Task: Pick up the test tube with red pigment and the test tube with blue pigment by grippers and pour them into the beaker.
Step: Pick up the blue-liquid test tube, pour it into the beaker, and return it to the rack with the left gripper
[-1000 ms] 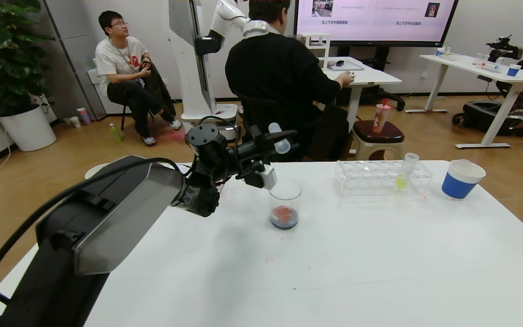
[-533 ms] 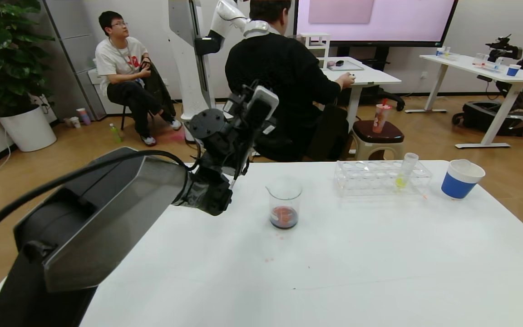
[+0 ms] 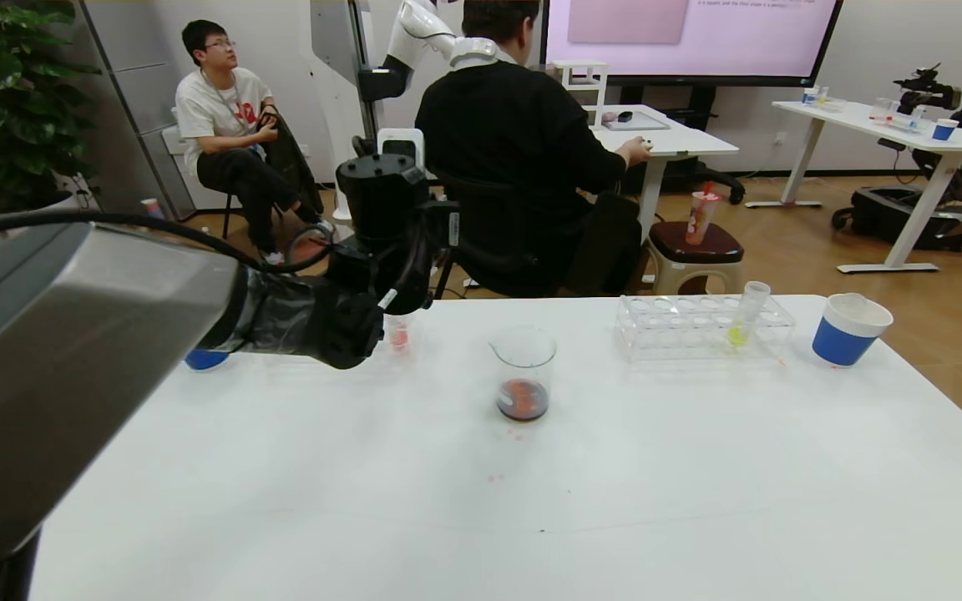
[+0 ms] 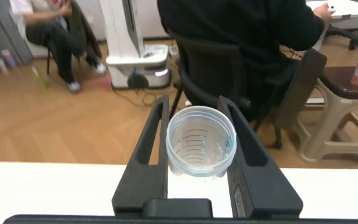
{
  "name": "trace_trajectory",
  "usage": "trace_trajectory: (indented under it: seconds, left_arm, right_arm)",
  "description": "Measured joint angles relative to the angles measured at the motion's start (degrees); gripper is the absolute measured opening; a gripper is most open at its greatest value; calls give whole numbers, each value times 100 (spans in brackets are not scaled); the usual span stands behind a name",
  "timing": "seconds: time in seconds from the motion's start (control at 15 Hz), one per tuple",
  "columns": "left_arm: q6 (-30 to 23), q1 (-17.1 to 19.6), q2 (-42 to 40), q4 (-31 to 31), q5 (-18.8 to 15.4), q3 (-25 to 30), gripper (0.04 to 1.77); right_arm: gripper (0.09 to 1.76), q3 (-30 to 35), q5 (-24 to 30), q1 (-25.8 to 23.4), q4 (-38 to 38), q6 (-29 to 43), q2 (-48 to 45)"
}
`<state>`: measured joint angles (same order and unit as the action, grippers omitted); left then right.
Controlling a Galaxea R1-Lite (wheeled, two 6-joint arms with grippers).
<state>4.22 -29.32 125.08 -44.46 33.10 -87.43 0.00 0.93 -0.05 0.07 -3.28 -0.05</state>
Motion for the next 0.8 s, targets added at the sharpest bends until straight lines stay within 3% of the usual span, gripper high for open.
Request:
trace_trajectory:
  seconds: [0.2, 0.47, 0.67, 0.8]
  left_arm:
    - [-551, -23, -335, 439, 124, 452, 54]
    - [-1039, -34, -612, 422, 118, 984, 54]
    - [-928, 143, -827, 210, -33, 1397, 54]
    - [-790, 496, -1006, 28, -315, 1682, 54]
  right_arm:
    - [174, 0, 1, 0, 2, 0, 0]
    - [174, 0, 1, 2, 2, -2, 0]
    - [174, 0, 1, 0, 2, 0, 0]
    - [174, 0, 0, 0, 2, 0, 0]
